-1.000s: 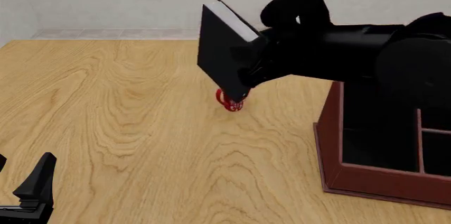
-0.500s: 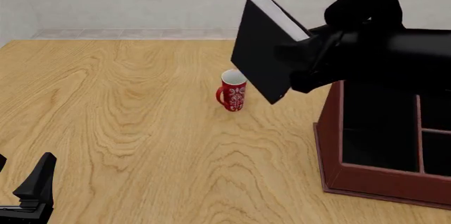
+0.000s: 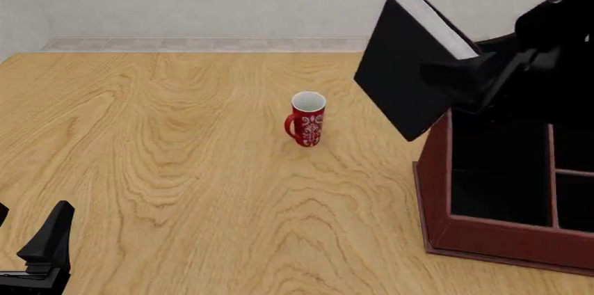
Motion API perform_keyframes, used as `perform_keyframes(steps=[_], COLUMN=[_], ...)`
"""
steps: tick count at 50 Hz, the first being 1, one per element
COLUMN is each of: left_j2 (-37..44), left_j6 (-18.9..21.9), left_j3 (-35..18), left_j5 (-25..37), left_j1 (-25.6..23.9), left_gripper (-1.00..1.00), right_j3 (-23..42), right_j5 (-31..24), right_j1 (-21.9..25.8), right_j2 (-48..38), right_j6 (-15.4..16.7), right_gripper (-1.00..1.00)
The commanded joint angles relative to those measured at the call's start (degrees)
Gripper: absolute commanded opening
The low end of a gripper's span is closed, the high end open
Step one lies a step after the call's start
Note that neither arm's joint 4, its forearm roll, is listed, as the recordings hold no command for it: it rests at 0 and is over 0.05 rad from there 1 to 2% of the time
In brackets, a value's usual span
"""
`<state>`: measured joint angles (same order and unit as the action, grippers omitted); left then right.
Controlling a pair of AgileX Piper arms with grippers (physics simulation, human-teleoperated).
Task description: Pick up the book and place it in the left compartment of the caddy.
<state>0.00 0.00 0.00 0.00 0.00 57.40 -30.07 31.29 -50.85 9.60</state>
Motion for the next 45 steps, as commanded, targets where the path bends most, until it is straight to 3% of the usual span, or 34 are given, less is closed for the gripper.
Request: perform_keyframes(steps=[1,45], left_j2=[0.0,0.0], left_j6=[0.0,0.0], left_j3=[0.0,0.0], left_j5=[0.0,0.0], left_j1=[0.0,0.0], left_gripper=[1.00,1.00], right_j3=[-1.0,-1.7], right_j5=[-2.4,-11.6], right_j1=[-3.3,-14.5], right_j2=[4.6,15.0], right_j6=[-0.4,1.3], right_gripper=[-1.00,-1.00])
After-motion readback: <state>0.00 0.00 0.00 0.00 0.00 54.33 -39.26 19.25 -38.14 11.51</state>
